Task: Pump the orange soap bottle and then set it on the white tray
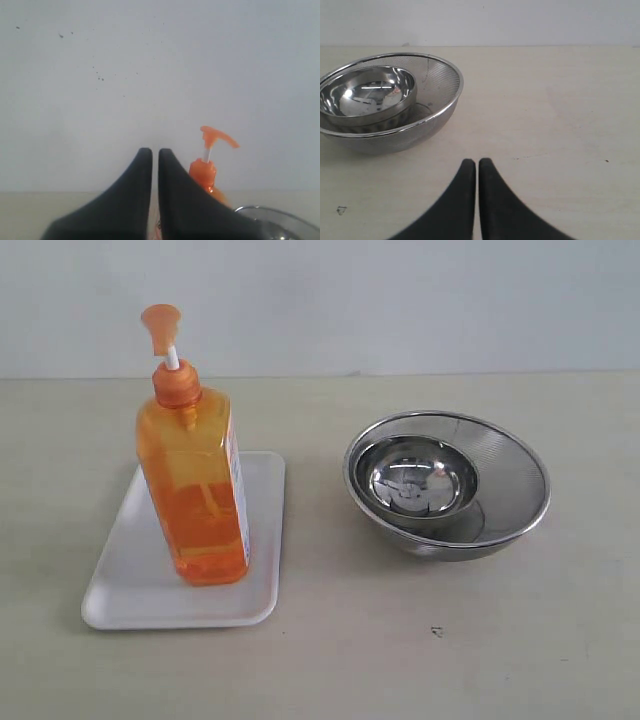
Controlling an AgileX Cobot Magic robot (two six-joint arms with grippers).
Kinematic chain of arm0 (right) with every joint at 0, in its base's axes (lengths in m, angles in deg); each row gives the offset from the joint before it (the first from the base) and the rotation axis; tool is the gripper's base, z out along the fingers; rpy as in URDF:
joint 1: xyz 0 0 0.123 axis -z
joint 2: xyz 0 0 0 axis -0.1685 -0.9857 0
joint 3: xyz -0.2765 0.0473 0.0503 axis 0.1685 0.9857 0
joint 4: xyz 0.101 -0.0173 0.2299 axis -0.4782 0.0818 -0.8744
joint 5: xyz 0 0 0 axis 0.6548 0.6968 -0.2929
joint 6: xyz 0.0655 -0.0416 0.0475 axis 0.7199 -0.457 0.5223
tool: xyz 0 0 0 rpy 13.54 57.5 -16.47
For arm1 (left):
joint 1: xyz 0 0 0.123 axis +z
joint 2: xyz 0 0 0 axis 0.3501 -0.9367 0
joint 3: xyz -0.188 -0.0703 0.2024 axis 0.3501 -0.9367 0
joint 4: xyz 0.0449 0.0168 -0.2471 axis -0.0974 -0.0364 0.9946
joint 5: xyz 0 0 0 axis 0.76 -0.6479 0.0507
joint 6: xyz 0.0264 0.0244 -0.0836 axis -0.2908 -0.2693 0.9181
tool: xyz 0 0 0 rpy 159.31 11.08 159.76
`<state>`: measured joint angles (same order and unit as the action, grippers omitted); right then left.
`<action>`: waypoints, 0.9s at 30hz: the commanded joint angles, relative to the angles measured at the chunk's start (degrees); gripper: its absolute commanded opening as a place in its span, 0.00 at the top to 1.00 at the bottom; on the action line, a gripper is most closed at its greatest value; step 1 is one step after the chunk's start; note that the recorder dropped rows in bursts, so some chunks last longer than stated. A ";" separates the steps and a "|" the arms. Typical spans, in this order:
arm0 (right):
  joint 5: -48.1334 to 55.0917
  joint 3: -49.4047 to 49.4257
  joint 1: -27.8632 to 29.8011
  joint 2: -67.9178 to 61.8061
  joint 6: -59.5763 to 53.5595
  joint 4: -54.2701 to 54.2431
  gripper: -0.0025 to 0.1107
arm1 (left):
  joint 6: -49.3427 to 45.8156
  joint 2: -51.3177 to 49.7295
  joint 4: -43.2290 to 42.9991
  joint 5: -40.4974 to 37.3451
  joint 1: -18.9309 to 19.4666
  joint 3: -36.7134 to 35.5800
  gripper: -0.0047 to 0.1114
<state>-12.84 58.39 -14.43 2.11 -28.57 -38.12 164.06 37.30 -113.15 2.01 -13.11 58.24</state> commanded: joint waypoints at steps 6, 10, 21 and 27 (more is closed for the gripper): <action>-0.54 -0.02 0.20 0.27 -0.39 -0.06 0.98 | -29.58 0.16 29.83 1.72 -0.34 -0.67 0.92; -0.54 -0.02 0.20 0.27 -0.39 -0.06 0.98 | -80.58 0.16 76.04 -1.45 -0.34 -4.61 0.92; -0.54 -0.02 0.20 0.27 -0.39 -0.06 0.98 | -95.70 0.16 94.95 -29.79 -0.34 -5.10 0.92; -0.54 -0.02 0.20 0.27 -0.39 -0.06 0.98 | -95.39 0.16 95.54 -35.50 -0.34 -5.26 0.92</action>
<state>-12.84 58.39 -14.43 2.11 -28.57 -38.12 68.84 37.30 -18.60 -30.86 -13.11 53.23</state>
